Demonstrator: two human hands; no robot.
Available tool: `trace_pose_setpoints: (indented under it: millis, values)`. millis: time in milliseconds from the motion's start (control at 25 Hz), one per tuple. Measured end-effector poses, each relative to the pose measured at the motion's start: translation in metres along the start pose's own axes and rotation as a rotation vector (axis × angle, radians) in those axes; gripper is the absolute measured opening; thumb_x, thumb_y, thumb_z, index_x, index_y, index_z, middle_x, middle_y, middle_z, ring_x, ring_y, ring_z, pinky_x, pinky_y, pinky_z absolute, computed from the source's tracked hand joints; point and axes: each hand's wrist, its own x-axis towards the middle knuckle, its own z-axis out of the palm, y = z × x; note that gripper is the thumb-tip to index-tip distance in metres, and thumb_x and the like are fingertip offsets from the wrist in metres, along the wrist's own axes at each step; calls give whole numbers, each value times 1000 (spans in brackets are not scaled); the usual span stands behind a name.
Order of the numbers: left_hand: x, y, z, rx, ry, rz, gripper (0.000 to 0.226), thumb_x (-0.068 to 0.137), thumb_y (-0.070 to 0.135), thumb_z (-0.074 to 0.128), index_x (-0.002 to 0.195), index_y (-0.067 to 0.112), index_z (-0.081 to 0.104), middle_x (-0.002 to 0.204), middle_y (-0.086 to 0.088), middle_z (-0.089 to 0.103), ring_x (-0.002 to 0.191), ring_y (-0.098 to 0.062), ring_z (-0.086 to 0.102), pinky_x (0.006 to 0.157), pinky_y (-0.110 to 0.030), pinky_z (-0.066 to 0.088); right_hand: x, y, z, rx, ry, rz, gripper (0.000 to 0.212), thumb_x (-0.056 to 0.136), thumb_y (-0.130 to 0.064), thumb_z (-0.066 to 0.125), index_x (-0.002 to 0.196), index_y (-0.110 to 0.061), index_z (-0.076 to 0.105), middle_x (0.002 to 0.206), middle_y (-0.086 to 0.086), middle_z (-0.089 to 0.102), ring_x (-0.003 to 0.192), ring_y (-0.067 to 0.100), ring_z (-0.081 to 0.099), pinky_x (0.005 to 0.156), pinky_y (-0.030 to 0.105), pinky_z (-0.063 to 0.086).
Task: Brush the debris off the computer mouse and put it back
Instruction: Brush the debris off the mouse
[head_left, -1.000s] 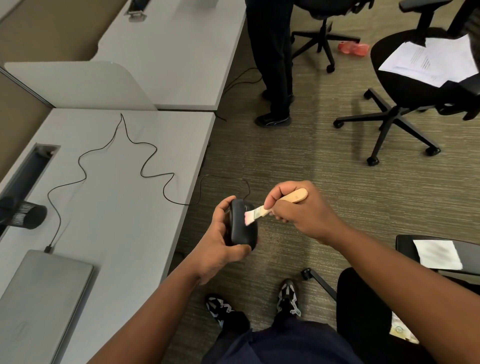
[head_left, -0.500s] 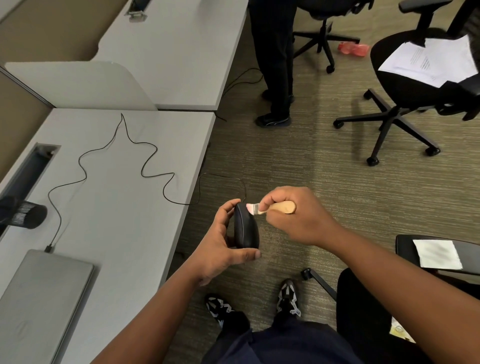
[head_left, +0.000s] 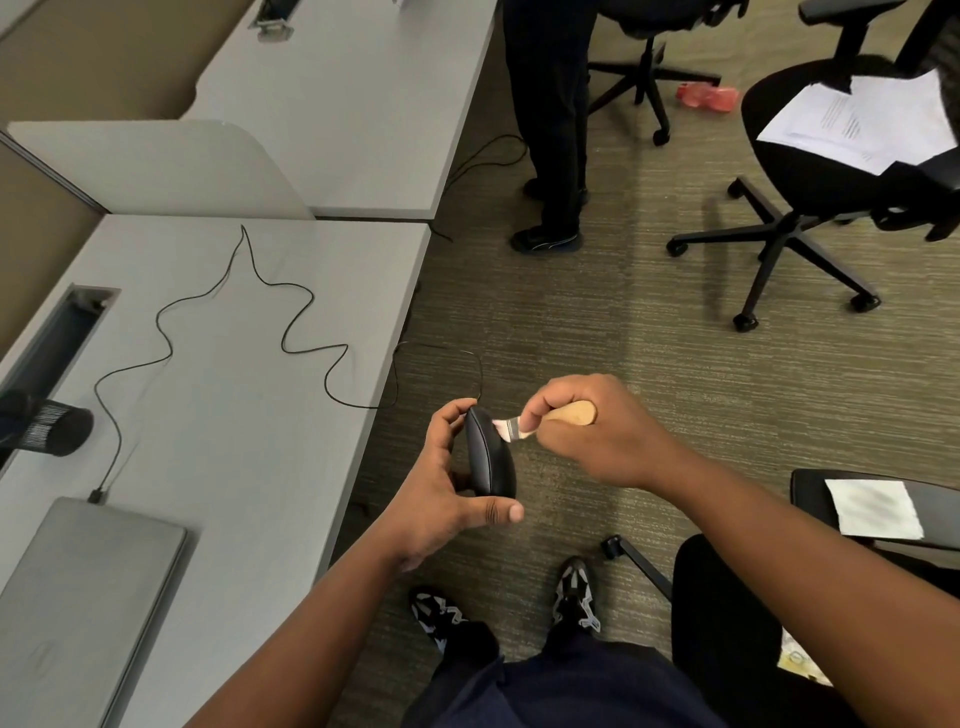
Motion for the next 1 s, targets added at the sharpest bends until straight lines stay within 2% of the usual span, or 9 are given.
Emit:
trace_pose_setpoints:
  millis: [80,240,320,480,600,680,840,920,1000]
  values:
    - [0,-1,-1,7,2,0,118,56,28,102,146,54,32,152,13,41,125,-21,63,89,-37,63,1,-1,-3,61,-10,14,16,74,-22,62,76,-27,77,65,-12,69,49,-3,53,45,14,37]
    - [2,-2,-1,13,-22,28,115,60,25,101,147,53,31,150,10,44,120,-3,64,90,-33,62,2,1,-1,80,68,12,22,88,-16,67,93,-34,78,81,-13,75,54,-2,56,48,17,42]
    - [4,-3,-1,9,-10,23,115,59,26,102,145,56,32,150,9,45,124,-6,63,90,-34,62,2,2,1,63,11,26,22,87,-16,67,90,-34,78,79,-16,74,54,-2,56,48,17,42]
    - [5,-8,-5,-47,21,-22,119,58,25,102,145,58,29,148,0,48,129,-22,62,92,-36,61,2,4,-7,162,-75,66,17,76,-16,63,80,-24,78,62,-4,63,51,10,51,46,27,37]
    - [6,-11,-7,-117,14,-46,116,61,20,100,143,60,30,147,-4,50,125,-21,66,90,-37,62,2,5,-7,218,15,27,23,84,-14,65,95,-30,77,71,2,65,57,11,53,49,27,42]
    - [8,-11,-6,-133,16,-52,113,62,19,100,142,62,32,147,-4,51,126,-22,65,89,-37,62,2,5,-3,223,36,19,25,89,-15,66,103,-34,73,78,-1,67,61,10,55,53,28,46]
    - [8,-11,-7,-142,31,-50,112,63,20,99,141,63,31,146,-1,52,121,-15,69,87,-35,62,1,7,-4,145,-64,46,17,82,-18,66,90,-29,75,67,-8,64,56,9,53,50,29,42]
    - [6,-12,-8,-165,42,-52,115,61,18,99,142,61,30,146,-2,52,119,-13,70,86,-35,62,2,7,-10,155,-79,87,14,75,-16,66,81,-24,76,64,-4,65,55,11,55,48,30,41]
    - [5,-13,-10,-185,41,-58,118,60,17,99,143,62,28,146,-3,52,120,-14,70,86,-36,62,2,8,-12,170,-49,91,15,79,-11,68,83,-23,77,65,2,68,56,13,57,48,29,42]
